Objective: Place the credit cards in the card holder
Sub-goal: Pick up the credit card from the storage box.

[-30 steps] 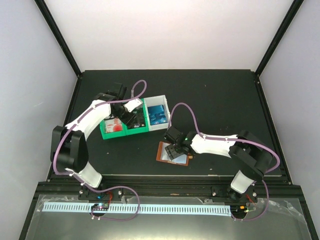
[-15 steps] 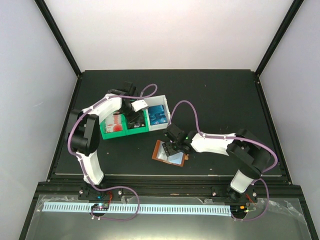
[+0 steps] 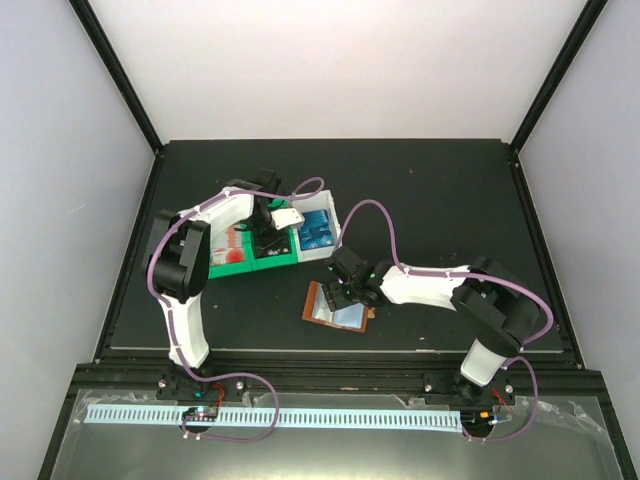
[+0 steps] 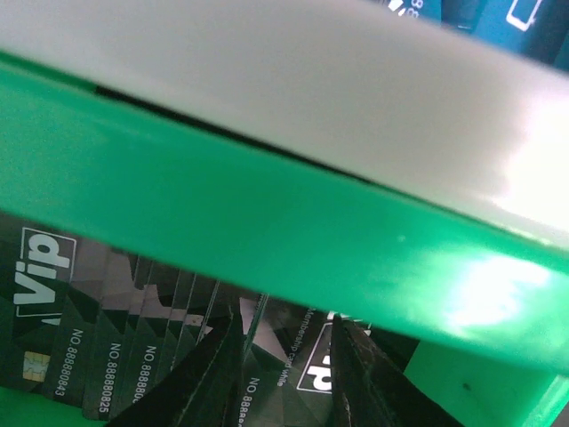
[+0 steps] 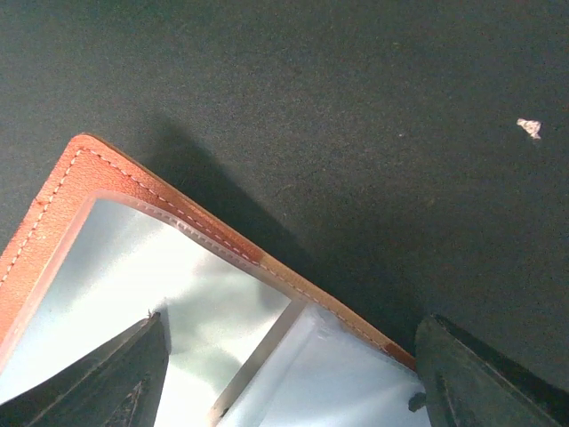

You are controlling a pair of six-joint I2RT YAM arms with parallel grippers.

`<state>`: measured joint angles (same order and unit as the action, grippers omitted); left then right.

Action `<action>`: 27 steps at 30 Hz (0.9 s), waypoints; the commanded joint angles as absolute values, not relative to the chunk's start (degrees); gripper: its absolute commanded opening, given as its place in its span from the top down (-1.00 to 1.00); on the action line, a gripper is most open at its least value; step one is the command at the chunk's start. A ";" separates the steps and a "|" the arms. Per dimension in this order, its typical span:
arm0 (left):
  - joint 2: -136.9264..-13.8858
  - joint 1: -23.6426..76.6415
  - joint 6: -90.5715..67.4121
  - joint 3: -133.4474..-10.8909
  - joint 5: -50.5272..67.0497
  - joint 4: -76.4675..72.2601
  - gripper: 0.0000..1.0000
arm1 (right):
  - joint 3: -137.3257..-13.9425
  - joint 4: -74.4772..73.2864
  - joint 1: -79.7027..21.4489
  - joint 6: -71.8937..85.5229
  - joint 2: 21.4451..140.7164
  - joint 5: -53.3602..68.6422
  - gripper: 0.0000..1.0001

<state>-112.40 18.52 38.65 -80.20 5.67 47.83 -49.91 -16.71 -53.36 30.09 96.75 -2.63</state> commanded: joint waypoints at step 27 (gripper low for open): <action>-118.17 18.90 38.18 -88.01 5.95 52.48 -0.26 | -47.78 -23.55 -53.88 33.74 101.07 2.46 -0.54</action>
